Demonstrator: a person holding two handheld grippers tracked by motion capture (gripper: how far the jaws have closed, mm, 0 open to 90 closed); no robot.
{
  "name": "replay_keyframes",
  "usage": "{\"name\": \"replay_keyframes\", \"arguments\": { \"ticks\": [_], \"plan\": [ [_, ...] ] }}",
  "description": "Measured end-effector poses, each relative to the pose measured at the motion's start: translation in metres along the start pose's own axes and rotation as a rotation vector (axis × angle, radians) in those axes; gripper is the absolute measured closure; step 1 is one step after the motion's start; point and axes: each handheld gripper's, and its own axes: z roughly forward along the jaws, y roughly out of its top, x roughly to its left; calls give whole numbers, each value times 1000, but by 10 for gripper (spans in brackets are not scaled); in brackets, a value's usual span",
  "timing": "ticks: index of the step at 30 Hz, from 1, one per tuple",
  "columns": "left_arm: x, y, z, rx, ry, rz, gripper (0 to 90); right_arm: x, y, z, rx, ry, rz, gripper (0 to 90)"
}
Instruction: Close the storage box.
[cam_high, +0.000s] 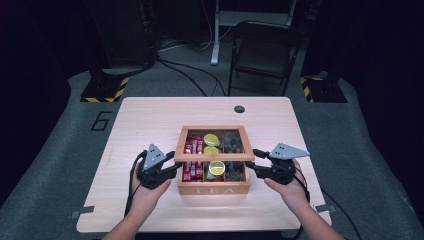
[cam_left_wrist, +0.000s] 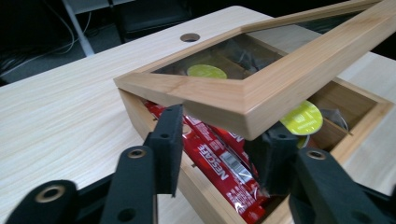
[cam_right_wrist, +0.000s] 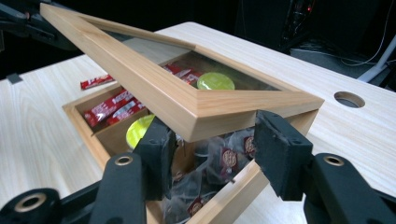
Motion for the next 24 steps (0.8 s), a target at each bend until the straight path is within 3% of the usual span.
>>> {"name": "replay_keyframes", "arguments": {
  "ticks": [5, 9, 19, 22, 24],
  "plan": [
    [-2, -11, 1, 8, -26, -23, 555, 8, -7, -2, 21, -8, -30, 469],
    [-5, -20, 3, 20, -32, -17, 555, 12, -15, -3, 34, -8, -43, 465],
    [-7, -38, 9, 70, -57, -46, 534, 21, -34, -3, 61, 41, -6, 375],
    [-8, -41, 9, 89, -67, -54, 502, 23, -36, -3, 62, 50, -18, 324],
    [-10, -43, 10, 107, -86, -37, 468, 25, -37, -2, 73, 56, -18, 299]
  ]
}}
